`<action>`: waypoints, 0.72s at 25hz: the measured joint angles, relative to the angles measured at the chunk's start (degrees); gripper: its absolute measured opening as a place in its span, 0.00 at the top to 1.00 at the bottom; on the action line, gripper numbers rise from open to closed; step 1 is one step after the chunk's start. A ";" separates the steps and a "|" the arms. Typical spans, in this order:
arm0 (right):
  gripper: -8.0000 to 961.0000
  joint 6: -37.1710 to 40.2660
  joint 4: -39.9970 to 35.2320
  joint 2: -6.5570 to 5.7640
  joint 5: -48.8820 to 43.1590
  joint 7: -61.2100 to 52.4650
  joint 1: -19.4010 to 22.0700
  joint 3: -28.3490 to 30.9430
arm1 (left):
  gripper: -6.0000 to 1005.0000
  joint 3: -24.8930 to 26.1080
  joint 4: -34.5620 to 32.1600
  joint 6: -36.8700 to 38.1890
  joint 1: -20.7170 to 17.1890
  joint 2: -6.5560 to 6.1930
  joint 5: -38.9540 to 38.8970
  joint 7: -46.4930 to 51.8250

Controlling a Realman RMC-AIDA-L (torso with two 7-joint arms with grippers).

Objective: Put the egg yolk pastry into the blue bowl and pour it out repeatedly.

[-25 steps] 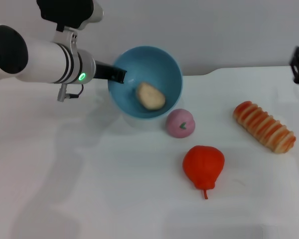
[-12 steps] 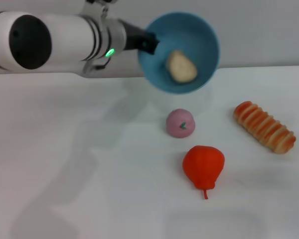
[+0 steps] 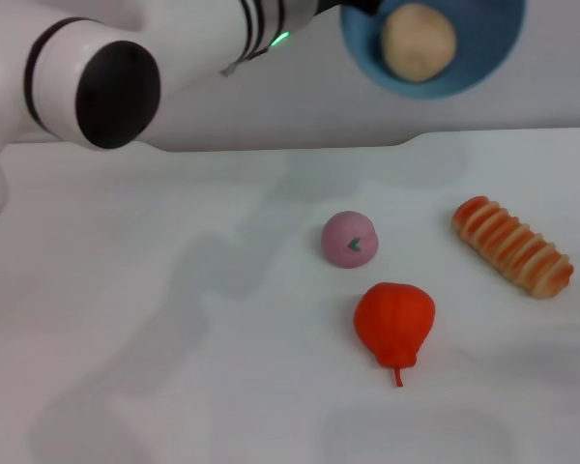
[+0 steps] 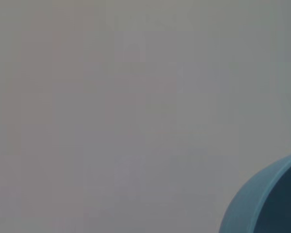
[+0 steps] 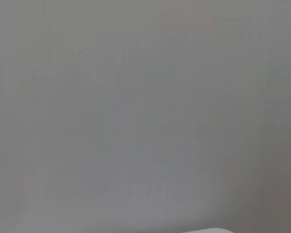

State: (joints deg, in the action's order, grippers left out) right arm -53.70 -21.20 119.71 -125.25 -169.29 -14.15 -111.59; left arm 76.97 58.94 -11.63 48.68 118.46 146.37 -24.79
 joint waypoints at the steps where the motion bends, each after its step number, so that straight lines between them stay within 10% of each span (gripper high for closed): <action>1: 0.46 0.00 0.00 0.00 0.00 0.01 -0.08 -0.01 | 1.00 -0.62 -0.23 0.85 0.41 0.03 0.01 0.00; 18: 0.46 0.85 0.29 -0.24 0.02 0.02 -1.19 -0.80 | 1.00 -16.38 -9.31 25.22 6.37 0.63 -1.07 0.38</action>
State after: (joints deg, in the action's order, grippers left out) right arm -52.85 -20.92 119.46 -125.23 -169.27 -15.34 -112.39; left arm 60.60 49.63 13.59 55.04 119.09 145.29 -24.41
